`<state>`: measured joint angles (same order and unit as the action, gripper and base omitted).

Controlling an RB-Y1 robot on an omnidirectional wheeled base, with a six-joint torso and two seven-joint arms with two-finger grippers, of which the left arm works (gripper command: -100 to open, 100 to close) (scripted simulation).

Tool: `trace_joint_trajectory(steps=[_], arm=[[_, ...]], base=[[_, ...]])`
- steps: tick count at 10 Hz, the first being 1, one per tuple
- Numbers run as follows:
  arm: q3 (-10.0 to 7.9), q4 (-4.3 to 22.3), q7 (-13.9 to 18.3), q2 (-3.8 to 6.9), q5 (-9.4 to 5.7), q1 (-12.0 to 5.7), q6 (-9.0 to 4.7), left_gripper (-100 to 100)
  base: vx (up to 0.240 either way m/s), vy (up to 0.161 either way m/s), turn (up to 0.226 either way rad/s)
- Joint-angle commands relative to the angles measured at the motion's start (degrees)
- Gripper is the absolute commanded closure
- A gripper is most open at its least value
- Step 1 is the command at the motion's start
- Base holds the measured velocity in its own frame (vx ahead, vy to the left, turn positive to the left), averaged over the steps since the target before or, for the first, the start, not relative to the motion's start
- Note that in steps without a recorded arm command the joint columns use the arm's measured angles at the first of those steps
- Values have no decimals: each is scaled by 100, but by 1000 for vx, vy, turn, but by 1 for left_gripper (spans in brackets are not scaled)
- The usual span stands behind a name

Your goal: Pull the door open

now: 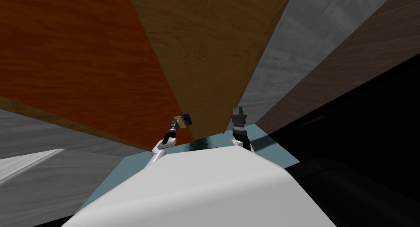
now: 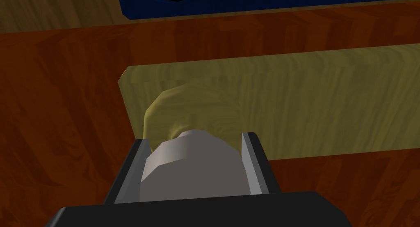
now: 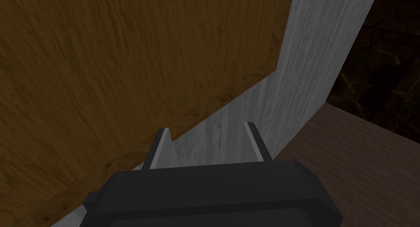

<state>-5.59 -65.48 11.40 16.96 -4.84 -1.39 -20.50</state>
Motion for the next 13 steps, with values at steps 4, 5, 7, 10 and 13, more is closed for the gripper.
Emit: trace_joint_trajectory(steps=[4, 5, 7, 10, 13], arm=[[-159, 78, 51, 202, -42, 227, 14, 100], [-39, -97, 85, 166, -30, 272, 8, -100], [116, -246, 163, 170, -22, 293, 4, -100], [325, -447, 270, 175, -12, 322, -2, -100], [38, -186, 199, 258, -45, 410, 14, -100]], base=[[-185, 73, 100], [-200, 18, -76], [-173, -41, -105], [-186, -33, -75], [-26, 57, 118]])
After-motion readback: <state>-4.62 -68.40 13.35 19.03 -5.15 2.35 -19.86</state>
